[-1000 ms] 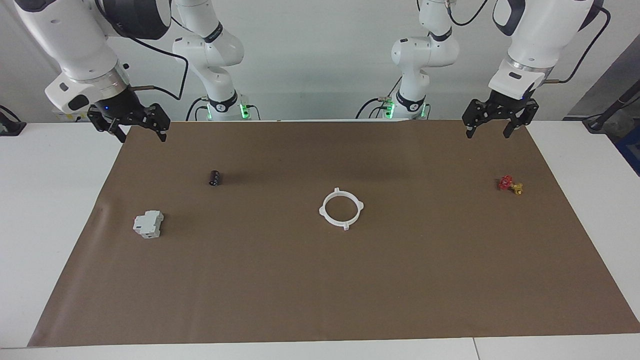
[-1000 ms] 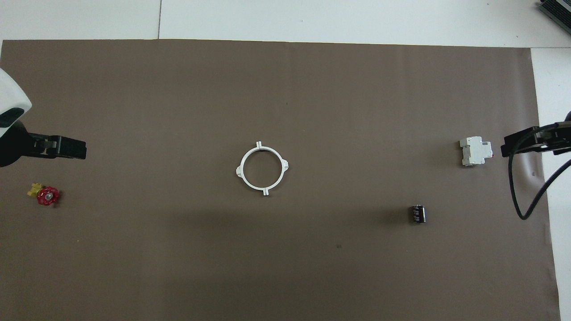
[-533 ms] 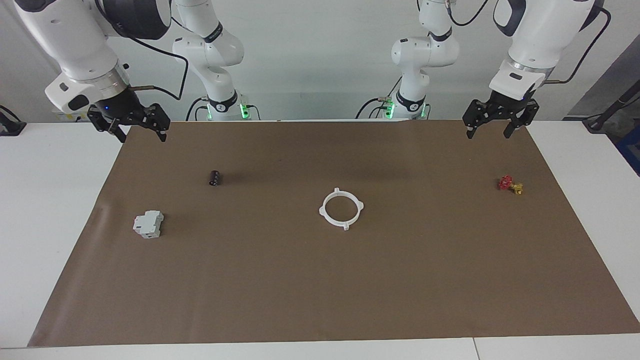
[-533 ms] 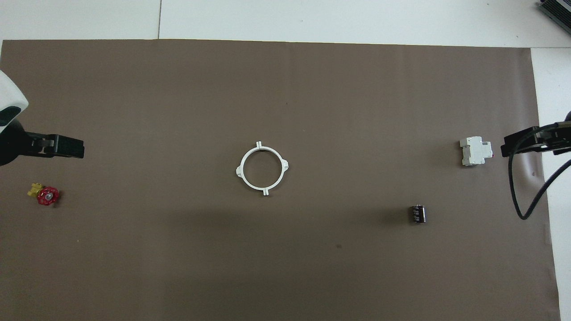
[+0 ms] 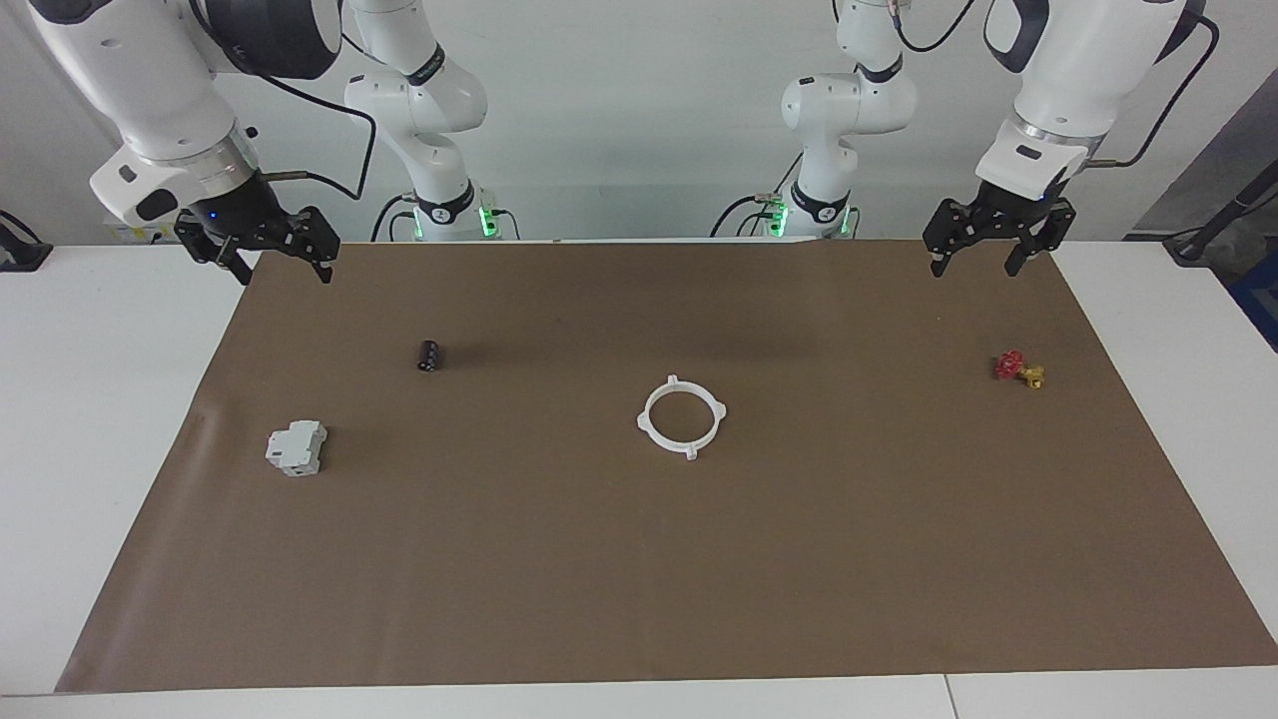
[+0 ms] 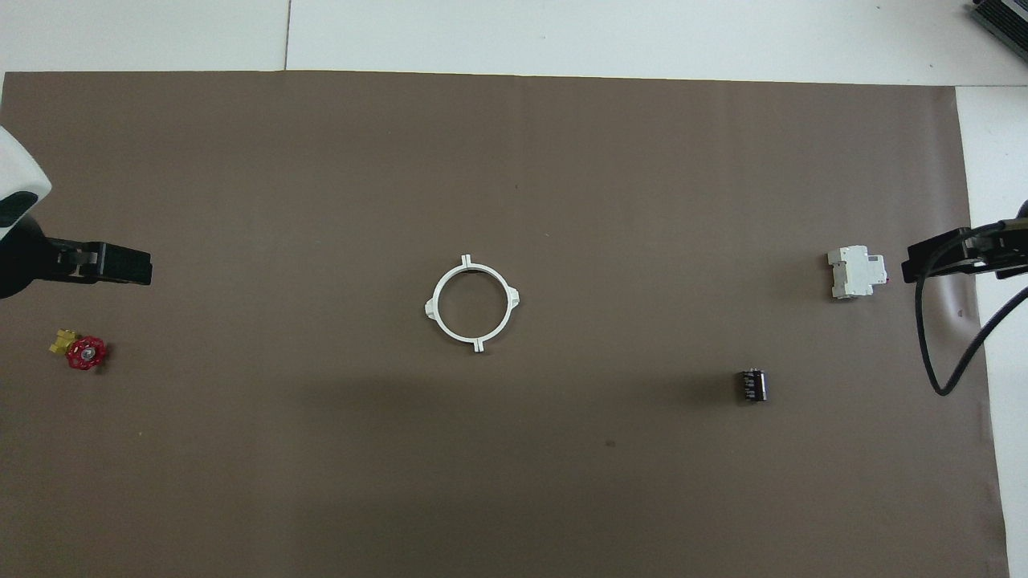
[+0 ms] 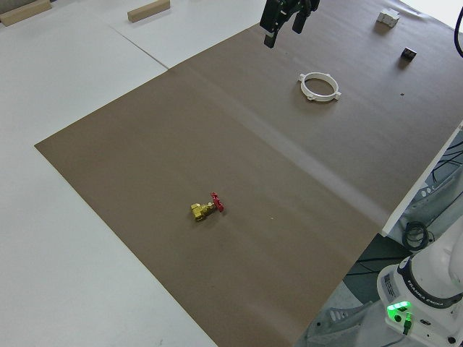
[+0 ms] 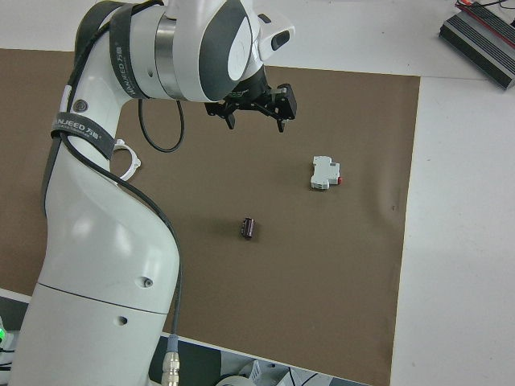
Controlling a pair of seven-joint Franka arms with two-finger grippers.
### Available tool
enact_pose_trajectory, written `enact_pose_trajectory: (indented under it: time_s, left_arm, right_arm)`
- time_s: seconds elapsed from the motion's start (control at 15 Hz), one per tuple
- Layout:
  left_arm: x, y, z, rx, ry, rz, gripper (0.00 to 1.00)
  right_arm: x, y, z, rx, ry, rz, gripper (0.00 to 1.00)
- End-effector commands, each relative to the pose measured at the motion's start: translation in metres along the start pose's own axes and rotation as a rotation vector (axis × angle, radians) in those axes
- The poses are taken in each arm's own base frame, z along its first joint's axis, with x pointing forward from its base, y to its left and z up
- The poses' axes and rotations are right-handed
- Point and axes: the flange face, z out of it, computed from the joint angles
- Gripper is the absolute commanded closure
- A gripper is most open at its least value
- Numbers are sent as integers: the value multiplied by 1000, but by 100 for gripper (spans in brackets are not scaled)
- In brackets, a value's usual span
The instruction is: Assemble drain pipe with both arms
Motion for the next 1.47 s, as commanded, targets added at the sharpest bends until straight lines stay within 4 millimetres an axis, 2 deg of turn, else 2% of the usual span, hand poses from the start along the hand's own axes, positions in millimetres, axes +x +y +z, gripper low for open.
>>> enact_pose_trajectory:
  time_s: [0.0, 1.07, 1.4]
  left_arm:
    - [0, -1, -3, 2, 10, -11, 0]
    - [-6, -1, -6, 3, -13, -11, 0]
    - [-13, 0, -12, 4, -28, -10, 0]
  right_arm:
    - [-6, -1, -3, 19, -5, 13, 0]
    - [-6, -1, -3, 19, -5, 13, 0]
    - [-6, -1, -3, 19, -5, 13, 0]
